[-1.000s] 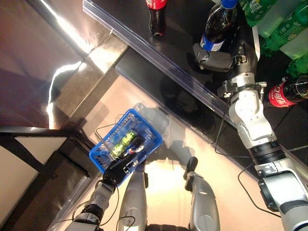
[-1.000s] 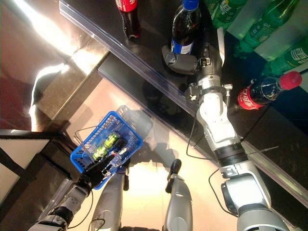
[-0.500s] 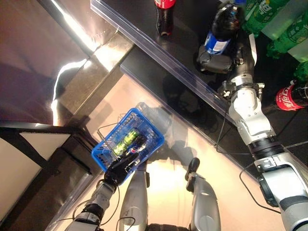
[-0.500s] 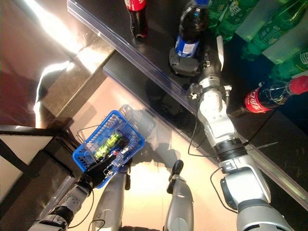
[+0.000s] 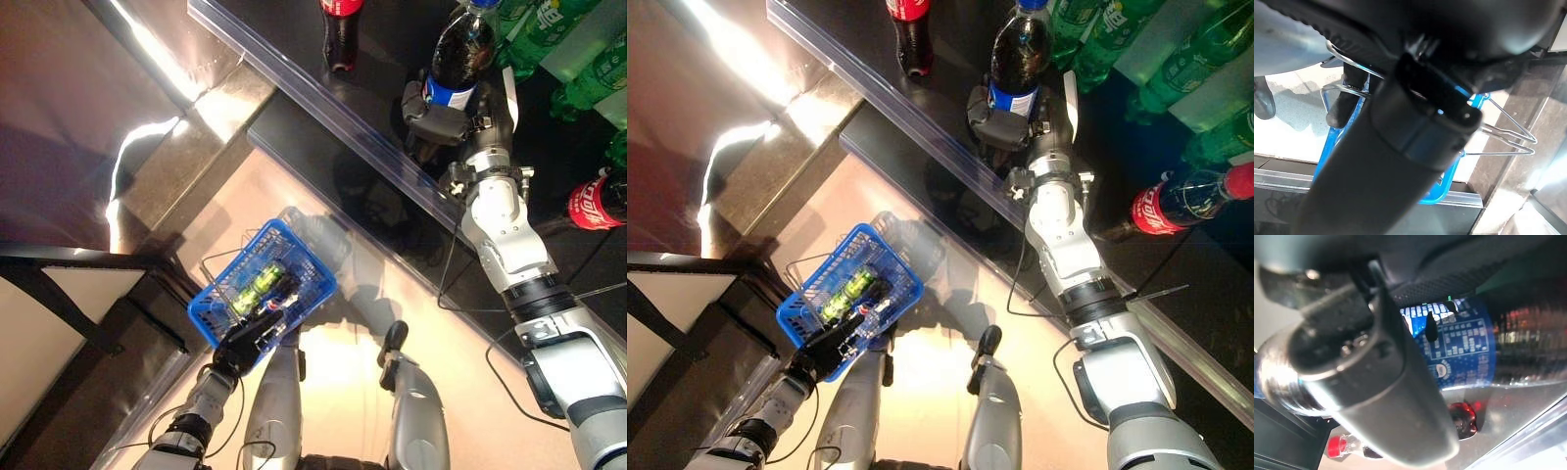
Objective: Pick up the drink and place into the basket.
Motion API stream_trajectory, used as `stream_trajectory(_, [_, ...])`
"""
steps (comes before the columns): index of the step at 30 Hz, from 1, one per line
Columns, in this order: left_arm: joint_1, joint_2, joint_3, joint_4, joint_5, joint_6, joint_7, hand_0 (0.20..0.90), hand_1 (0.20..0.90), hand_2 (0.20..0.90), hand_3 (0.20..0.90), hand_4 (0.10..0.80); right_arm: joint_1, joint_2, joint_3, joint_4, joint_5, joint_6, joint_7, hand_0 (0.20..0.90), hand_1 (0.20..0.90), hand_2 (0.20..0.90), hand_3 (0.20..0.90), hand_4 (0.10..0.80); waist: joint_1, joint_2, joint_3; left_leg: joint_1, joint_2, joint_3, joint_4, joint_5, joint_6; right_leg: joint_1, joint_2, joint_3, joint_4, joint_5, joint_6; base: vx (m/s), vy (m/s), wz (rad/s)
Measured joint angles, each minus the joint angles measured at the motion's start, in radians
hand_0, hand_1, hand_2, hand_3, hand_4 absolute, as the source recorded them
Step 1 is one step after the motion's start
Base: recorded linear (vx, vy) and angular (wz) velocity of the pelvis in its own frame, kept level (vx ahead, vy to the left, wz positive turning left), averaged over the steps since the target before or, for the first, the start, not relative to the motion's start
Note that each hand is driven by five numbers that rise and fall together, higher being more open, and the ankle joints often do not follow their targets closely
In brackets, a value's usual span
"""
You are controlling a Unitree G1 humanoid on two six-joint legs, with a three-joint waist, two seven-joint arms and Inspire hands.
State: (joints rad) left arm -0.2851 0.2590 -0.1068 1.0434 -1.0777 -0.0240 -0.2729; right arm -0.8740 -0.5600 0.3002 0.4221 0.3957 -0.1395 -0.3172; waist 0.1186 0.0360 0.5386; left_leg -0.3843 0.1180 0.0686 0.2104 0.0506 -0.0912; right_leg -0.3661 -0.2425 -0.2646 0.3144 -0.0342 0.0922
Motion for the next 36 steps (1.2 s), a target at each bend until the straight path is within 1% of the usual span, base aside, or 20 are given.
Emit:
stream_trajectory(10, [0.0, 0.0, 0.0, -0.001, 0.0, 0.0, 0.0, 0.3, 0.3, 0.3, 0.2, 0.1, 0.0, 0.006, 0.001, -0.001, -0.007, 0.001, -0.006, 0.3, 0.3, 0.3, 0.2, 0.1, 0.001, 0.0, 0.0, 0.0, 0.0, 0.0, 0.0, 0.0, 0.0, 0.004, 0.001, -0.001, -0.006, 0.003, 0.003, 0.0, 0.0, 0.0])
stream_trajectory(13, [0.002, 0.0, 0.0, -0.001, 0.0, 0.0, 0.002, 0.3, 0.3, 0.3, 0.2, 0.1, 0.002, 0.009, 0.01, -0.002, -0.036, 0.005, -0.008, 0.3, 0.3, 0.3, 0.2, 0.1, 0.002, 0.0, 0.0, 0.013, 0.001, 0.001, -0.009, 0.001, 0.001, 0.021, 0.007, -0.002, -0.028, 0.014, 0.003, 0.007, -0.003, -0.02])
stream_trajectory(16, [0.007, -0.001, 0.0, -0.002, 0.0, 0.004, 0.003, 0.3, 0.3, 0.3, 0.2, 0.1, 0.026, 0.008, 0.022, -0.002, -0.062, 0.032, -0.008, 0.3, 0.3, 0.3, 0.2, 0.1, 0.009, 0.0, 0.0, 0.071, 0.004, 0.002, -0.055, 0.013, 0.001, 0.085, 0.017, -0.009, -0.09, 0.034, 0.009, 0.032, -0.03, -0.02])
stream_trajectory(21, [0.023, -0.004, 0.002, -0.005, 0.0, 0.005, 0.003, 0.3, 0.3, 0.3, 0.2, 0.1, 0.073, 0.005, 0.018, -0.01, -0.082, 0.044, -0.006, 0.3, 0.3, 0.3, 0.2, 0.1, 0.013, -0.002, -0.001, 0.141, 0.004, -0.002, -0.11, 0.022, 0.001, 0.19, 0.033, -0.041, -0.197, 0.065, 0.015, 0.07, -0.052, 0.08])
stream_trajectory(23, [0.037, -0.006, 0.009, -0.005, 0.003, 0.008, 0.004, 0.3, 0.3, 0.3, 0.2, 0.1, 0.099, 0.005, 0.016, -0.02, -0.082, 0.045, -0.006, 0.3, 0.3, 0.3, 0.2, 0.1, 0.014, -0.003, -0.002, 0.175, 0.003, -0.002, -0.139, 0.025, 0.0, 0.243, 0.04, -0.06, -0.251, 0.081, 0.018, 0.116, -0.046, 0.1])
stream_trajectory(26, [0.072, -0.007, 0.013, -0.019, 0.003, 0.01, 0.004, 0.3, 0.3, 0.3, 0.2, 0.1, 0.151, 0.001, 0.014, -0.053, -0.082, 0.055, -0.003, 0.3, 0.3, 0.3, 0.2, 0.1, 0.017, -0.006, -0.004, 0.239, 0.0, 0.0, -0.186, 0.029, -0.002, 0.31, 0.05, -0.068, -0.3, 0.086, 0.023, 0.104, -0.038, 0.06])
stream_trajectory(28, [0.105, -0.012, 0.046, -0.043, 0.022, 0.013, 0.004, 0.3, 0.3, 0.3, 0.2, 0.1, 0.202, -0.008, 0.013, -0.112, -0.082, 0.057, 0.001, 0.3, 0.3, 0.3, 0.2, 0.1, 0.016, -0.01, -0.005, 0.281, -0.002, 0.001, -0.214, 0.031, -0.003, 0.357, 0.054, -0.085, -0.332, 0.089, 0.023, 0.168, -0.033, 0.08])
stream_trajectory(30, [0.118, -0.014, 0.065, -0.044, 0.038, 0.019, 0.006, 0.3, 0.3, 0.3, 0.2, 0.1, 0.231, -0.013, 0.013, -0.142, -0.082, 0.059, 0.011, 0.3, 0.3, 0.3, 0.2, 0.1, 0.017, -0.012, -0.006, 0.329, -0.003, 0.003, -0.241, 0.031, -0.004, 0.406, 0.059, -0.088, -0.359, 0.092, 0.023, 0.173, -0.015, 0.03])
stream_trajectory(33, [0.149, -0.014, 0.1, -0.069, 0.047, 0.026, 0.009, 0.3, 0.3, 0.3, 0.2, 0.1, 0.263, -0.02, 0.003, -0.191, -0.082, 0.067, 0.02, 0.3, 0.3, 0.3, 0.2, 0.1, 0.017, -0.034, -0.022, 0.377, -0.003, 0.005, -0.272, 0.032, -0.006, 0.459, 0.065, -0.096, -0.398, 0.095, 0.023, 0.111, -0.013, 0.02])
stream_trajectory(36, [0.155, -0.018, 0.122, -0.082, 0.06, 0.046, 0.022, 0.3, 0.3, 0.3, 0.2, 0.1, 0.264, -0.032, -0.023, -0.214, -0.082, 0.069, 0.034, 0.3, 0.3, 0.3, 0.2, 0.1, 0.017, -0.041, -0.026, 0.415, 0.0, 0.005, -0.284, 0.034, -0.008, 0.495, 0.068, -0.112, -0.399, 0.095, 0.023, 0.041, -0.011, 0.05])
